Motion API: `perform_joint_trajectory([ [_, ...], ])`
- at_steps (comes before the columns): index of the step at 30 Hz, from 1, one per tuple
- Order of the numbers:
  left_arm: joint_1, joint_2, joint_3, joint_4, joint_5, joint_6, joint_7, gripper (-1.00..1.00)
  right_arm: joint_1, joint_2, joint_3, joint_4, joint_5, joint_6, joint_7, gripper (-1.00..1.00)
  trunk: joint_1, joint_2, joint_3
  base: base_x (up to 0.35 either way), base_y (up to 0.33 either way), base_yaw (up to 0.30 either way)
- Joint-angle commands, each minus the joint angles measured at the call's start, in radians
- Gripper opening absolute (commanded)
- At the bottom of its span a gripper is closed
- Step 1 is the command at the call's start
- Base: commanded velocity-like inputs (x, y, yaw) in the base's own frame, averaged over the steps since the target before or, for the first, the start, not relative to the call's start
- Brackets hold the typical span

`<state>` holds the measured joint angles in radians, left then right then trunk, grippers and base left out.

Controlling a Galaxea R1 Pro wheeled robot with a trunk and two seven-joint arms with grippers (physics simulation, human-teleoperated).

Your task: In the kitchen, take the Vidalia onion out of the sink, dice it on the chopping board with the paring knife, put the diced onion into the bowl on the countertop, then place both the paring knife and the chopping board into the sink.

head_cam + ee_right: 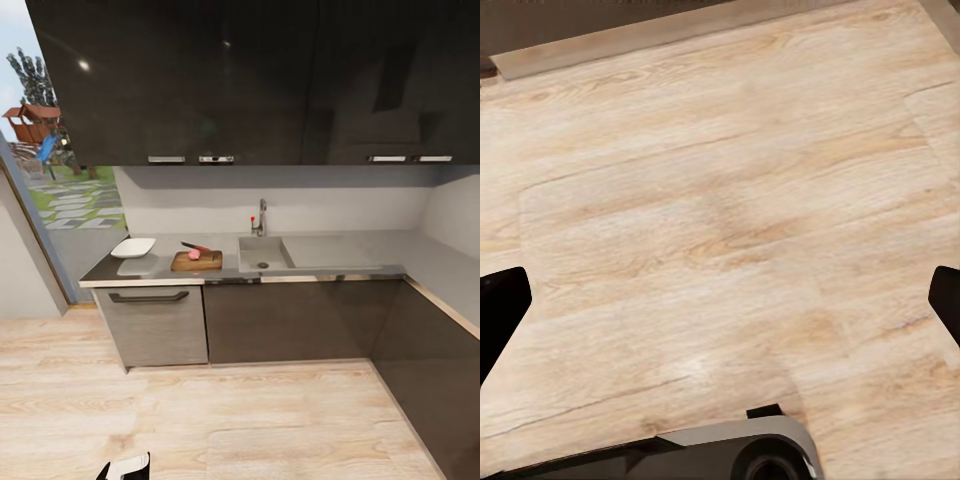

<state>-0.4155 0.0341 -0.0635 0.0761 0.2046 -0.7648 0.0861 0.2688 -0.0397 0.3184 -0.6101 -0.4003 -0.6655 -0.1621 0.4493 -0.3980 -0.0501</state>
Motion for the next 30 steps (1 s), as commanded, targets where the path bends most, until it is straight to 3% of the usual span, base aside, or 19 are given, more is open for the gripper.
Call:
perform_joint_trajectory([
  [1,-0.002,0.000,-0.007,0.004,0.003,-0.005,0.004,1.00,0.000,-0.002,0.008,-0.002,-0.005,-0.002,-0.009,1.00,0.001,-0.002,0.000,0.000,0.000,0.000],
  [24,-0.002,0.000,-0.007,0.004,0.003,-0.005,0.005,1.00,0.000,-0.008,0.010,-0.002,-0.002,-0.003,-0.004,1.00,0.001,-0.002,0.030,0.000,0.000,0.002],
  [30,-0.002,0.000,-0.007,0.004,0.003,-0.005,0.005,1.00,0.000,-0.035,0.010,-0.002,0.000,-0.001,-0.003,1.00,0.001,-0.002,0.031,0.000,0.000,0.000],
])
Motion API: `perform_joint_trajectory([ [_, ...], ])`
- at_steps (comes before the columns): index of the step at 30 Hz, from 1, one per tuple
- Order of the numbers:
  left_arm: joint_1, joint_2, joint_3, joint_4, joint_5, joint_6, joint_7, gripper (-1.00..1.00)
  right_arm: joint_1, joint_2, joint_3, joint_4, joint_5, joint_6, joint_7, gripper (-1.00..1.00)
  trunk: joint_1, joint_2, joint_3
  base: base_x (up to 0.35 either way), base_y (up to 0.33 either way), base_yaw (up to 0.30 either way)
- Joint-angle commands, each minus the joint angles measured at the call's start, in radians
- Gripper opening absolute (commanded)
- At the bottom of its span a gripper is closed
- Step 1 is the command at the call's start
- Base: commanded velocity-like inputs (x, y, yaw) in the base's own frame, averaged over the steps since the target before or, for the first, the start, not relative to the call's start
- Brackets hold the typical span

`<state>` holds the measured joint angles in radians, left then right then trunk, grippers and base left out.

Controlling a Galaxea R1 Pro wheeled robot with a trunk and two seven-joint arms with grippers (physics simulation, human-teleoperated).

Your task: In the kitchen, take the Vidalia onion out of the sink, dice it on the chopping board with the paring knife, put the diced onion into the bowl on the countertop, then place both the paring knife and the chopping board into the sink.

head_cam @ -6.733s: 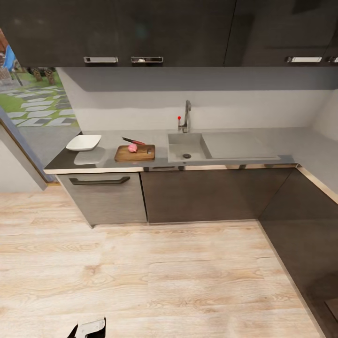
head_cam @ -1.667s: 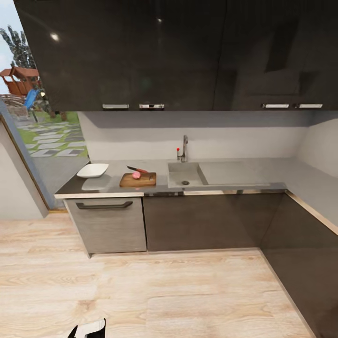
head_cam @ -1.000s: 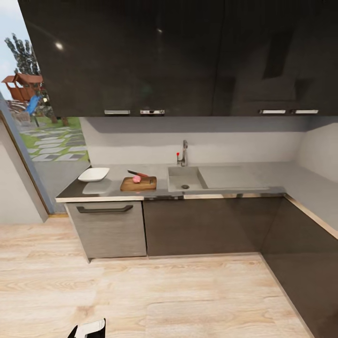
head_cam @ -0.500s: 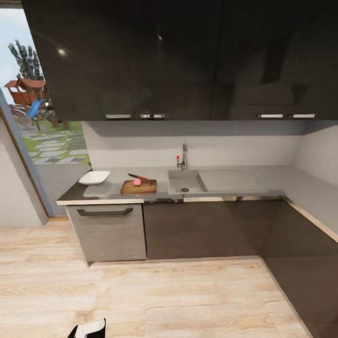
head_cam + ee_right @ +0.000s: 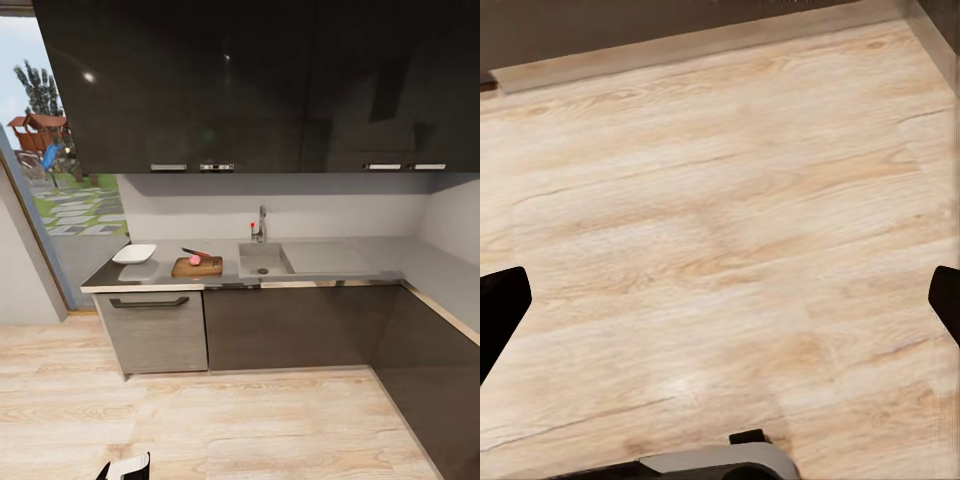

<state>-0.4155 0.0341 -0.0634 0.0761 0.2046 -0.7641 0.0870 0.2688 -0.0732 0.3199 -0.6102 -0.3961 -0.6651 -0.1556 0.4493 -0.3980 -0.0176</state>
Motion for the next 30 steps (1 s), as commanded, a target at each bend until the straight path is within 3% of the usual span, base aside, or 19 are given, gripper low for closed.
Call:
perform_joint_trajectory([
  [1,-0.002,0.000,-0.007,0.004,0.003,-0.005,0.004,1.00,0.000,-0.004,0.008,-0.002,-0.004,-0.001,-0.009,1.00,0.001,-0.002,-0.002,0.000,0.000,0.000],
  [14,-0.002,0.000,-0.007,0.004,0.003,-0.004,0.004,1.00,0.000,-0.010,0.010,-0.002,-0.006,-0.002,-0.007,1.00,0.001,-0.002,-0.002,0.000,0.042,0.000],
  [30,-0.002,0.009,-0.006,0.004,0.003,-0.004,0.005,1.00,0.000,-0.010,0.010,-0.002,-0.006,-0.002,-0.007,1.00,0.001,-0.002,-0.002,0.106,0.231,0.000],
])
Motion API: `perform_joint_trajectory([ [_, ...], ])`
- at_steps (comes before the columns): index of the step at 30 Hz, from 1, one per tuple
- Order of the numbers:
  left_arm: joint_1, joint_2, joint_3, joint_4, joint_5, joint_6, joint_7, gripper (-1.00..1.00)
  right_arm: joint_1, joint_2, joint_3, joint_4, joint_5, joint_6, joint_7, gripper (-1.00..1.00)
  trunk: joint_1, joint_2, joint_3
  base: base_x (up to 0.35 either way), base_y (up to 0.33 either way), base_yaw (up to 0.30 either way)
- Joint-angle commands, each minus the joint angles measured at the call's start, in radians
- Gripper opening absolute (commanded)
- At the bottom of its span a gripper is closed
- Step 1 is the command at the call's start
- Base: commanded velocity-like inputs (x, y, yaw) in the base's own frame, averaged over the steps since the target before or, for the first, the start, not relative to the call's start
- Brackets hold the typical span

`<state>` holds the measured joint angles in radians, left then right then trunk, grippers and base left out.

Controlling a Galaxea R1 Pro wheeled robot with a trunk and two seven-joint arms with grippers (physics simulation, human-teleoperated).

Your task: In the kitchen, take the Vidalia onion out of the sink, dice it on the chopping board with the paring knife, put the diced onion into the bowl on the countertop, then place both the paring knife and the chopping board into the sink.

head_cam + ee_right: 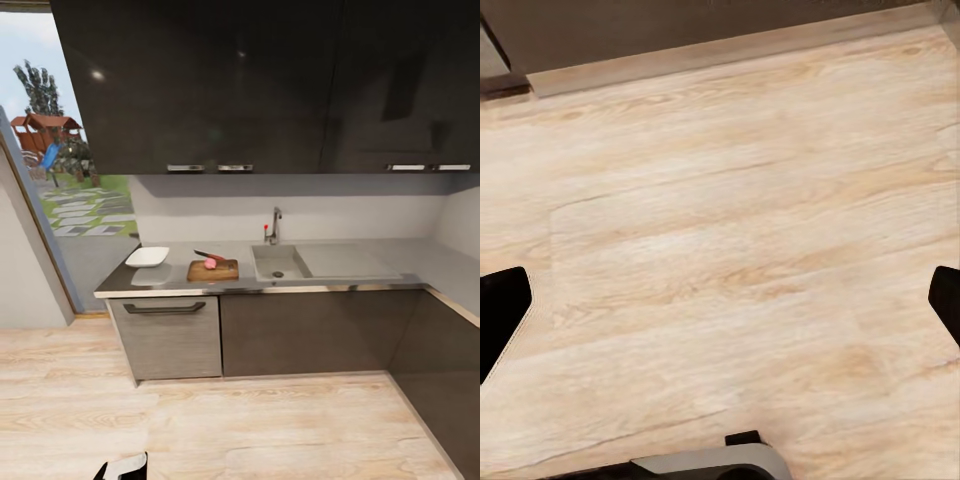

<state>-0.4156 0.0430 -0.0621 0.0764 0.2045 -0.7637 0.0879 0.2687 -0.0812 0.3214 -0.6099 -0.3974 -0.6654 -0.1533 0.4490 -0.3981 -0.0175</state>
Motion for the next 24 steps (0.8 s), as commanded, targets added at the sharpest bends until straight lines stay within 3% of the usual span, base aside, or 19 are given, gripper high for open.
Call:
perform_joint_trajectory([
  [1,-0.002,0.000,-0.007,0.003,0.003,-0.005,0.004,1.00,0.000,-0.002,0.008,-0.002,-0.005,-0.002,-0.010,1.00,0.001,-0.002,-0.002,0.181,0.256,0.000],
  [4,-0.002,0.001,-0.007,0.003,0.003,-0.005,0.004,1.00,0.000,-0.002,0.007,-0.003,-0.005,-0.001,-0.012,1.00,0.001,-0.002,-0.002,0.182,0.256,0.000],
  [8,-0.002,0.001,-0.007,0.003,0.003,-0.005,0.004,1.00,-0.024,-0.002,0.007,-0.073,-0.004,0.033,-0.057,1.00,0.001,-0.002,-0.002,0.093,0.120,0.000],
  [12,-0.002,0.001,-0.007,0.003,0.003,-0.005,0.004,1.00,-0.098,-0.003,0.007,-0.176,0.032,0.221,-0.153,1.00,0.001,-0.002,-0.002,0.023,0.029,0.000],
  [16,-0.002,0.001,-0.007,0.003,0.003,-0.005,0.004,1.00,-0.183,-0.003,0.006,-0.319,0.132,0.456,-0.250,1.00,0.001,-0.002,-0.002,0.006,0.007,0.000],
  [18,-0.002,0.001,-0.007,0.003,0.003,-0.005,0.004,1.00,-0.210,-0.002,0.006,-0.385,0.162,0.514,-0.272,1.00,0.001,-0.002,-0.002,0.002,0.002,0.000],
  [20,-0.002,0.001,-0.007,0.003,0.003,-0.005,0.004,1.00,-0.227,-0.002,0.006,-0.431,0.174,0.550,-0.283,1.00,0.001,-0.002,-0.002,0.001,0.001,0.000],
  [24,-0.002,0.001,-0.007,0.003,0.003,-0.005,0.004,1.00,-0.278,-0.003,-0.004,-0.591,0.192,0.723,-0.317,1.00,0.001,-0.002,-0.002,0.000,0.000,0.000],
])
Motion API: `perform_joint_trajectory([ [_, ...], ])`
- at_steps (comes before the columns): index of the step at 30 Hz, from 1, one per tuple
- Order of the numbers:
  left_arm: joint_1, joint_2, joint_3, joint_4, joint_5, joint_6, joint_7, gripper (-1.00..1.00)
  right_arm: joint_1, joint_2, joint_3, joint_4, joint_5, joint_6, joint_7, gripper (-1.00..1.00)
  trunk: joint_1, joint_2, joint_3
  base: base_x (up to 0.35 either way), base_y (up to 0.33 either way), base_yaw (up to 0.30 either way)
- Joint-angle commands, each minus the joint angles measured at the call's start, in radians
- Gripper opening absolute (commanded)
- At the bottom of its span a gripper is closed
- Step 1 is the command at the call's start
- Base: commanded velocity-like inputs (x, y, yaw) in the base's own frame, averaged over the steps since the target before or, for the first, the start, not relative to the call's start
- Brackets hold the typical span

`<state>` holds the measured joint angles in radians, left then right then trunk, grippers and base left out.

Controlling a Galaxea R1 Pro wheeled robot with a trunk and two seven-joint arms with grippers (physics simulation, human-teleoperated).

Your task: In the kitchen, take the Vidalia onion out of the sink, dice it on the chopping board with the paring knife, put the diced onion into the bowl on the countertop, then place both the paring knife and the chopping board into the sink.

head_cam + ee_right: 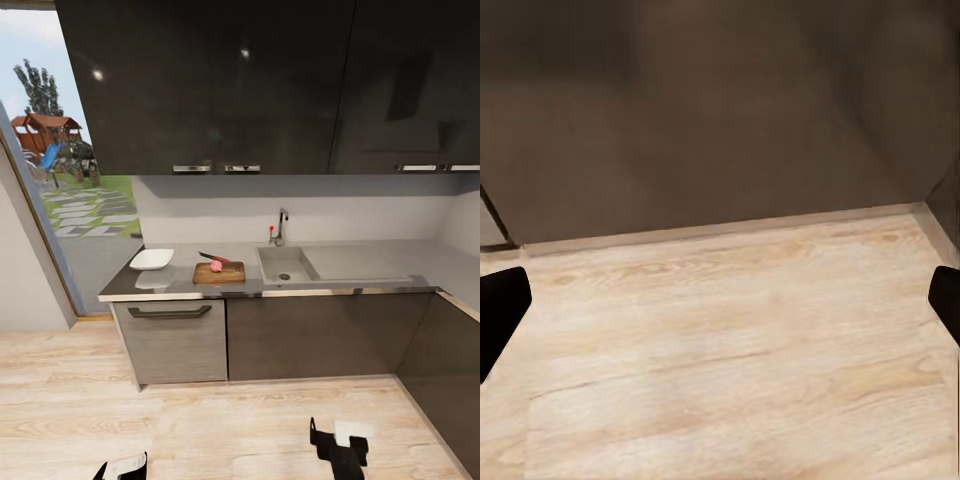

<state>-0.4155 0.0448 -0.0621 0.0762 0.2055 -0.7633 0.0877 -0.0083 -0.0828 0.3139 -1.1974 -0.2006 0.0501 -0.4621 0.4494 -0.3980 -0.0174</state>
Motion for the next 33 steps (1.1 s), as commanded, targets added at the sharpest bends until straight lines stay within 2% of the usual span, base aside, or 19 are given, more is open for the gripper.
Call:
perform_joint_trajectory([
  [1,-0.002,0.000,-0.007,0.004,0.003,-0.005,0.004,1.00,-0.005,-0.001,-0.002,-0.023,-0.004,0.028,-0.012,1.00,0.001,-0.002,-0.002,0.000,0.000,0.000],
  [5,-0.002,0.000,-0.007,0.004,0.002,-0.005,0.004,1.00,-0.017,0.001,-0.024,-0.083,0.002,0.070,-0.025,1.00,0.001,-0.002,-0.002,0.000,0.000,0.000],
  [10,-0.002,0.000,-0.007,0.004,0.003,-0.005,0.005,1.00,-0.020,0.003,-0.032,-0.090,0.004,0.041,-0.028,1.00,0.001,-0.002,-0.002,0.000,0.000,0.000],
  [18,-0.002,0.001,-0.007,0.004,0.003,-0.005,0.004,1.00,-0.021,0.001,-0.034,-0.091,0.007,0.035,-0.030,1.00,0.001,-0.002,-0.002,0.000,0.000,0.000],
  [21,-0.002,0.002,-0.007,0.004,0.003,-0.005,0.005,1.00,-0.046,0.001,-0.038,-0.142,0.040,0.060,-0.032,1.00,0.001,-0.002,-0.002,0.000,0.000,0.000],
  [23,-0.002,0.002,-0.007,0.004,0.003,-0.005,0.005,1.00,-0.079,0.002,-0.039,-0.189,0.069,0.109,-0.034,1.00,0.001,-0.002,-0.002,0.000,0.000,0.000],
  [24,-0.002,0.003,-0.007,0.004,0.003,-0.005,0.005,1.00,-0.109,0.004,-0.041,-0.215,0.086,0.161,-0.034,1.00,0.001,-0.002,-0.002,0.000,0.000,0.000],
  [27,-0.002,0.003,-0.007,0.004,0.003,-0.005,0.006,1.00,-0.191,0.015,-0.042,-0.253,0.105,0.278,-0.035,1.00,0.001,-0.002,-0.002,0.000,0.000,0.000],
  [28,-0.002,0.003,-0.007,0.004,0.003,-0.004,0.006,1.00,-0.239,0.027,-0.043,-0.262,0.110,0.331,-0.035,1.00,0.001,-0.002,-0.002,0.000,0.000,0.000],
  [29,-0.002,0.003,-0.007,0.004,0.003,-0.004,0.006,1.00,-0.263,0.034,-0.043,-0.266,0.112,0.354,-0.035,1.00,0.001,-0.002,-0.002,0.006,0.000,0.000],
  [32,-0.002,0.003,-0.007,0.004,0.003,-0.004,0.006,1.00,-0.402,0.096,-0.043,-0.275,0.122,0.462,-0.036,1.00,0.001,-0.002,-0.002,0.082,0.000,0.000],
  [33,-0.002,0.003,-0.007,0.004,0.003,-0.004,0.006,1.00,-0.425,0.105,-0.043,-0.275,0.124,0.477,-0.038,1.00,0.001,-0.002,-0.002,0.145,0.000,0.000],
])
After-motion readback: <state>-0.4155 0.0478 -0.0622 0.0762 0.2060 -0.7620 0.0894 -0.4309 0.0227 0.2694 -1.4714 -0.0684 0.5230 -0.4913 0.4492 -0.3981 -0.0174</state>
